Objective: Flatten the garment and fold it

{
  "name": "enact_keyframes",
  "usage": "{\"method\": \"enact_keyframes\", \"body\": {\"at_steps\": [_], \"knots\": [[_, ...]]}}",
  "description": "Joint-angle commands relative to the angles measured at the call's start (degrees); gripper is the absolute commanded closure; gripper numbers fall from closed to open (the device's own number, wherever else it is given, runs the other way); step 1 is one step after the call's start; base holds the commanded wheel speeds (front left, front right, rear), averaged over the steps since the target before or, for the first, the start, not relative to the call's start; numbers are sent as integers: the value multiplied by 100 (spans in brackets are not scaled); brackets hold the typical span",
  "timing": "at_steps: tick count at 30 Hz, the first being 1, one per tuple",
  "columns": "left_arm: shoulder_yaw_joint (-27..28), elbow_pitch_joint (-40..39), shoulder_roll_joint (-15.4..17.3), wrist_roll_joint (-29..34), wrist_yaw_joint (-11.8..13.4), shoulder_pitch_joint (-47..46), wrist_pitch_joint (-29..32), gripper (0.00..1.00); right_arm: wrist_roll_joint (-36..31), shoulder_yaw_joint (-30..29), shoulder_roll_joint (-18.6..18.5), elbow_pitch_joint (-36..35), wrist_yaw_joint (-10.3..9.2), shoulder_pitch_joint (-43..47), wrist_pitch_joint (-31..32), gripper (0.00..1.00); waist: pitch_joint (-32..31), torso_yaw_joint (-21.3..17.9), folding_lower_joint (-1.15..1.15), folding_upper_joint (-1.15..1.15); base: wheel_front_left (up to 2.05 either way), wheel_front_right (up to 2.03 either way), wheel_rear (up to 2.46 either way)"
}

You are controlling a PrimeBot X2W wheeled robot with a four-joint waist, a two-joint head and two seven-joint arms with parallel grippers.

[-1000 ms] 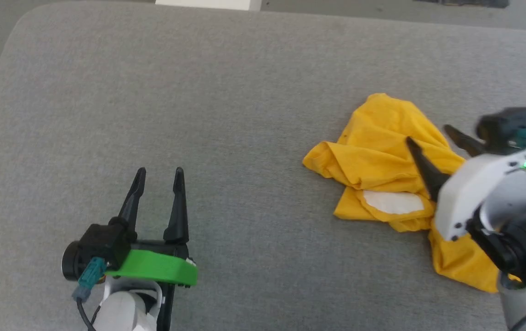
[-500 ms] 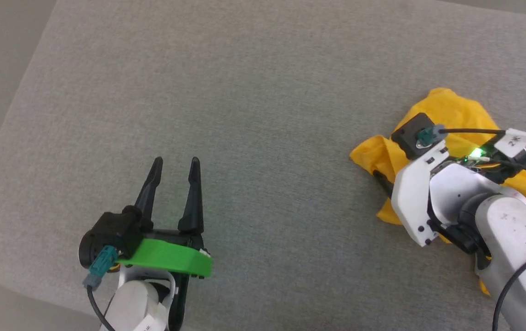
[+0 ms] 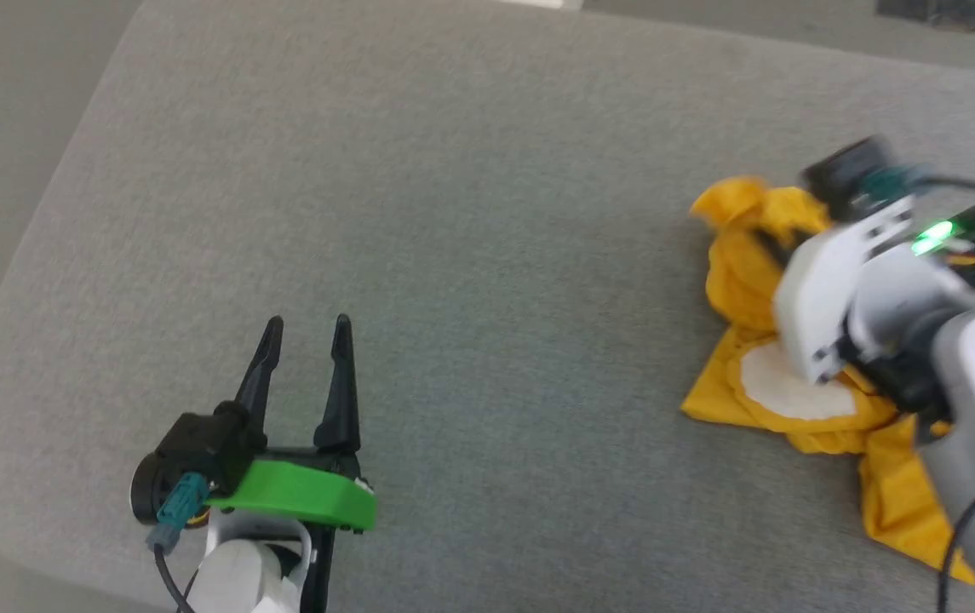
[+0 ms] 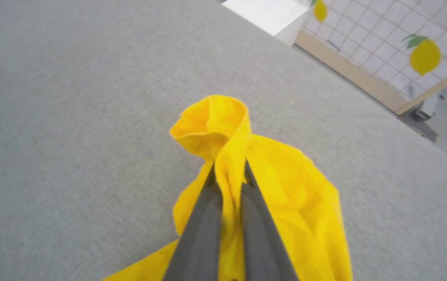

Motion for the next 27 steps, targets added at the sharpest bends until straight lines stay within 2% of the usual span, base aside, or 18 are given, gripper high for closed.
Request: {"method": "enact_keyframes", "body": {"at_steps": [1, 7, 14, 18, 23, 24, 25, 27], "knots": [[44, 7, -21, 102, -41, 67, -21, 0, -50, -238, -14, 9, -9, -139, -85, 100, -338, -358, 0, 0, 0, 0, 0], [152, -57, -4, 201, -89, 170, -21, 0, -409, -1558, -264, 5, -9, -23, -254, 100, -370, -600, 0, 0, 0, 0, 0], [211, -108, 45, 267, -149, 162, -21, 0, -941, -3428, -491, 245, -9, 847, -441, 100, -136, -730, 0, 0, 0, 0, 0], [214, -126, 80, 305, -164, 100, -21, 0, -1184, -4197, -312, 515, -9, 1330, -625, 100, 19, -765, 0, 0, 0, 0, 0], [175, -99, 132, 342, -183, -11, -21, 0, -1483, -4636, 92, 885, -9, 1524, -972, 100, 150, -810, 0, 0, 0, 0, 0], [169, -94, 139, 344, -181, -34, -20, 0, -1559, -4677, 177, 961, -9, 1488, -1101, 55, 162, -825, 0, 0, 0, 0, 0], [165, -92, 147, 344, -181, -50, -20, 0, -1629, -4687, 238, 1019, -9, 1447, -1200, 0, 171, -845, 0, 0, 0, 0, 0], [156, -82, 170, 346, -182, -81, -13, 0, -1750, -4675, 359, 1119, -9, 1314, -1427, 0, 176, -889, 0, 0, 0, 0, 0]]}}
